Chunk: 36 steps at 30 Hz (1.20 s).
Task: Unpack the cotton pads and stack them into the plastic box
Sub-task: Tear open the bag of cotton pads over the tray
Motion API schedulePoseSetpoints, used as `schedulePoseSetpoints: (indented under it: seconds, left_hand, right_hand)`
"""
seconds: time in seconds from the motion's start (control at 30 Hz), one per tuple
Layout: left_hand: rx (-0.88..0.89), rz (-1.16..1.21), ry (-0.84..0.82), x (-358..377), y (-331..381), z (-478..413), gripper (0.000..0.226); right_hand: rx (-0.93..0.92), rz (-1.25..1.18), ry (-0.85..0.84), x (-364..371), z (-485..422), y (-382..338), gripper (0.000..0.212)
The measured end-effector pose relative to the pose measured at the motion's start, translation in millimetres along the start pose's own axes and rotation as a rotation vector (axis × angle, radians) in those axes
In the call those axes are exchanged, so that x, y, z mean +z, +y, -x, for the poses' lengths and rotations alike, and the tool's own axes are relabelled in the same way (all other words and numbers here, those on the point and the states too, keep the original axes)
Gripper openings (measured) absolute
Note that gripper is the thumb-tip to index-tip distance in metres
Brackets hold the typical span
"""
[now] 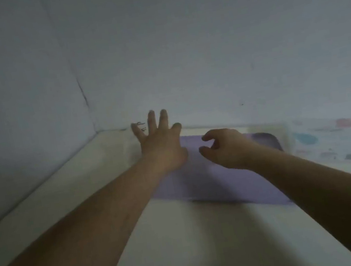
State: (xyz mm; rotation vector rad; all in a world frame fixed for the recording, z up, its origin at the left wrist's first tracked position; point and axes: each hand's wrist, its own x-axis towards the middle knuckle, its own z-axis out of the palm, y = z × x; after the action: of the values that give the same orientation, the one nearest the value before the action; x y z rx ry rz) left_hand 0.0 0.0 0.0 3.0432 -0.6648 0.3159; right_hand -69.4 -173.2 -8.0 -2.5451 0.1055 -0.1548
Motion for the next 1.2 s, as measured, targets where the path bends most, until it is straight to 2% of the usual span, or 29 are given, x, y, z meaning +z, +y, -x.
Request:
schedulePoseSetpoints:
  seconds: [0.07,0.13,0.27,0.37,0.57,0.6,0.67,0.73,0.8,0.87,0.9,0.97,1.03,1.1,1.2]
  left_hand:
    - [-0.143,0.014,-0.134,4.3,-15.5,-3.5,0.078]
    - [-0.208,0.035,-0.204,18.4,-29.6,-7.5,0.071]
    - [-0.134,-0.081,-0.012,31.4,-43.6,-17.7,0.041]
    - [-0.112,0.027,0.068,20.2,-47.0,-32.7,0.030]
    - [0.065,0.295,0.437,-13.8,26.4,-32.9,0.014]
    - [0.111,0.368,0.455,-14.5,44.7,-29.8,0.015]
    - [0.123,0.553,0.360,-9.2,73.7,-24.7,0.013]
    - [0.141,0.758,0.223,3.4,95.8,-20.9,0.017]
    - [0.183,0.965,0.100,17.9,112.0,-17.7,0.023]
    - [0.156,1.070,0.065,28.1,120.7,-21.1,0.037]
    - [0.138,1.047,0.125,31.4,122.9,-25.2,0.042]
    - [0.136,0.864,0.376,34.2,120.1,-36.3,0.049]
    - [0.103,0.618,0.568,34.9,110.8,-47.2,0.064]
    - [0.016,0.537,0.520,31.6,103.2,-60.0,0.079]
    - [-0.056,0.589,0.344,30.7,96.6,-78.9,0.083]
  right_hand:
    - [0.004,-0.033,-0.040,10.9,-6.9,-3.8,0.056]
    - [0.025,-0.054,-0.088,21.6,-10.8,-3.4,0.057]
    - [0.073,-0.164,-0.124,26.2,-25.1,10.2,0.048]
    - [0.087,-0.299,-0.124,17.2,-28.2,14.7,0.031]
    - [0.149,-0.871,-0.086,-9.0,-27.8,7.2,0.049]
    - [0.129,-0.949,-0.099,-14.2,-26.3,10.2,0.051]
    - [0.103,-1.014,-0.084,-25.0,-21.8,21.8,0.050]
    - [0.086,-0.952,0.021,-33.8,-17.9,42.5,0.038]
    - [0.096,-0.853,0.213,-38.7,-19.5,70.6,0.025]
    - [0.073,-0.648,0.396,-41.8,-28.3,94.0,0.019]
    - [0.043,-0.527,0.449,-42.8,-32.3,101.7,0.018]
    - [-0.012,-0.345,0.514,-43.1,-38.8,107.2,0.016]
    - [-0.060,-0.303,0.572,-41.2,-43.1,108.8,0.016]
    - [-0.086,-0.299,0.621,-38.2,-49.4,115.3,0.017]
    - [-0.057,-0.245,0.660,-34.3,-60.9,125.4,0.019]
